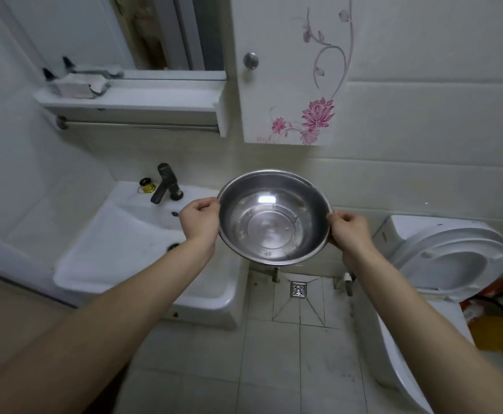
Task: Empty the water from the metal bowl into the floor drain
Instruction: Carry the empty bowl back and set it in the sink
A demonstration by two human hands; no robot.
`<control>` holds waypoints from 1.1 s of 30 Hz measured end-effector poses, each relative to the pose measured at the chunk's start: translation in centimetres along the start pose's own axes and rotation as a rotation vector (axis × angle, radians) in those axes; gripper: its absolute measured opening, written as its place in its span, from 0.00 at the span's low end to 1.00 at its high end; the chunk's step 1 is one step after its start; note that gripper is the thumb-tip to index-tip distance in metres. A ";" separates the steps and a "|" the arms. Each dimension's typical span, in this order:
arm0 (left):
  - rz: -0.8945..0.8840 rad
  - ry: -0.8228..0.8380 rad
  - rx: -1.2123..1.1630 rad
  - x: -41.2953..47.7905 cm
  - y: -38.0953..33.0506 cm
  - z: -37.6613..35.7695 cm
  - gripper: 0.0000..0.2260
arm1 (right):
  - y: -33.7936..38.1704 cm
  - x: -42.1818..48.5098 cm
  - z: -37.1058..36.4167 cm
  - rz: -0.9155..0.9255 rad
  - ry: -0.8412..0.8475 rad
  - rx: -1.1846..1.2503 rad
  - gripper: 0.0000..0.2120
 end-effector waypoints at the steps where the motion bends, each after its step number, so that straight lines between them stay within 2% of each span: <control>1: 0.004 -0.005 -0.006 0.6 0.1 1.2 0.05 | 0.0 -0.5 -1.3 -0.001 0.009 -0.002 0.09; 6: 0.007 -0.037 -0.005 3.8 0.2 7.3 0.05 | 0.0 -3.2 -7.4 0.002 0.049 -0.009 0.12; 10: 0.001 -0.056 0.015 6.3 0.2 11.7 0.06 | 0.4 -5.4 -11.9 0.018 0.081 -0.016 0.07; 17: 0.003 -0.075 -0.002 10.5 0.1 19.0 0.05 | 1.5 -8.4 -19.6 0.033 0.116 -0.026 0.06; 25: -0.022 -0.095 -0.012 14.4 0.2 25.3 0.05 | 2.6 -10.2 -26.5 0.090 0.144 -0.084 0.15; 33: -0.013 -0.204 -0.031 17.0 0.9 29.1 0.05 | 2.3 -9.9 -31.9 0.089 0.202 -0.117 0.08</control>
Point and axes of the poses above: each hand's wrist, its own x-axis towards the middle knuckle, its own z-axis out of the back of the hand, y = z × x, the point moved 10 cm from there along x, towards the middle knuckle, and after that the axes turned 9 degrees about -z, right-handed, at the moved point
